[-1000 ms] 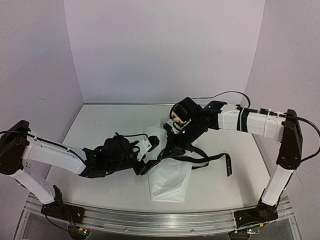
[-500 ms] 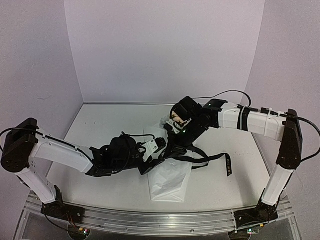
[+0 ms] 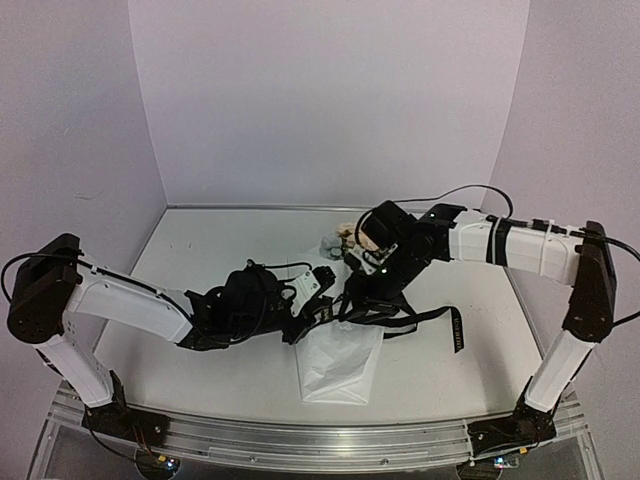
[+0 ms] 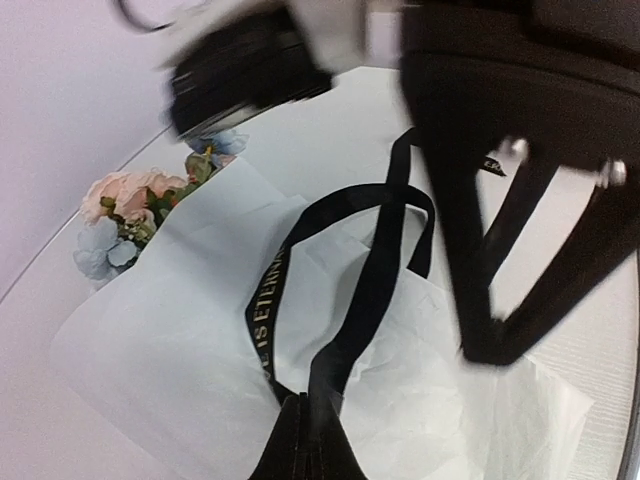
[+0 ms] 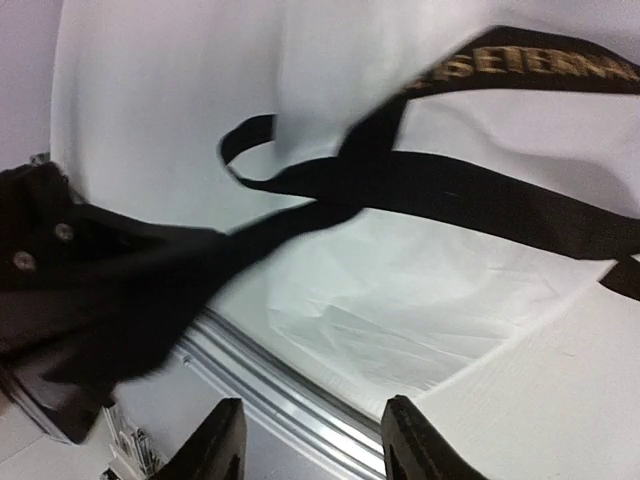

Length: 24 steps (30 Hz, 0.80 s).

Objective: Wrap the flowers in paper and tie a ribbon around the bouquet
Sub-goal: Cross the ribbon over the folded bouquet, then tie the ribbon around the folded bouquet.

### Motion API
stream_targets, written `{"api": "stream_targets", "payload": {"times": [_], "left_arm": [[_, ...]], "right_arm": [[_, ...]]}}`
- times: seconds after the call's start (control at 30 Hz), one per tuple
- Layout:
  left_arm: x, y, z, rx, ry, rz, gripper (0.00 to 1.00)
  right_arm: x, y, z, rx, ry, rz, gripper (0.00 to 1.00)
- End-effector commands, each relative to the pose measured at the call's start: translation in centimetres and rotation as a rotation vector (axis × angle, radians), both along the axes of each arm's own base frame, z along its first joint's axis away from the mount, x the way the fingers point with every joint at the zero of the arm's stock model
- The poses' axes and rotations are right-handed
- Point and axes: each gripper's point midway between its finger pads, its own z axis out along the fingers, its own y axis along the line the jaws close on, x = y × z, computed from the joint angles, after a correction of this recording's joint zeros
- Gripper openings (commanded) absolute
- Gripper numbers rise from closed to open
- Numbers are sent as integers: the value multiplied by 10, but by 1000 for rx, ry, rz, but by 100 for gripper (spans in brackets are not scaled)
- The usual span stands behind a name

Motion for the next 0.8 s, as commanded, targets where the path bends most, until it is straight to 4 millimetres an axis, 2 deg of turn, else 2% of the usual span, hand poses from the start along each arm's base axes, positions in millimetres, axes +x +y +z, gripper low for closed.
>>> {"api": "stream_targets", "payload": {"times": [0.0,0.07,0.17,0.4,0.53,0.77], "left_arm": [[29,16,38,-149,39,143,0],[31,22,42,-171,61,155,0],[34,28,46,-206,97,161,0],[42,34,52,-230,131,183,0],[43,35,55,-237,137,185,0],[46,40,53,-238,145,192,0]], "right_arm": [[29,-83,-9,-154,-123,-172,57],[39,-124,-24,-233,-120,-292,60],[48,-171,-44,-337,-111,-434,60],[71,-239,-74,-501,-83,-590,58],[84,-258,-89,-511,-23,-676,60],[108,-252,-114,-460,52,-863,56]]}}
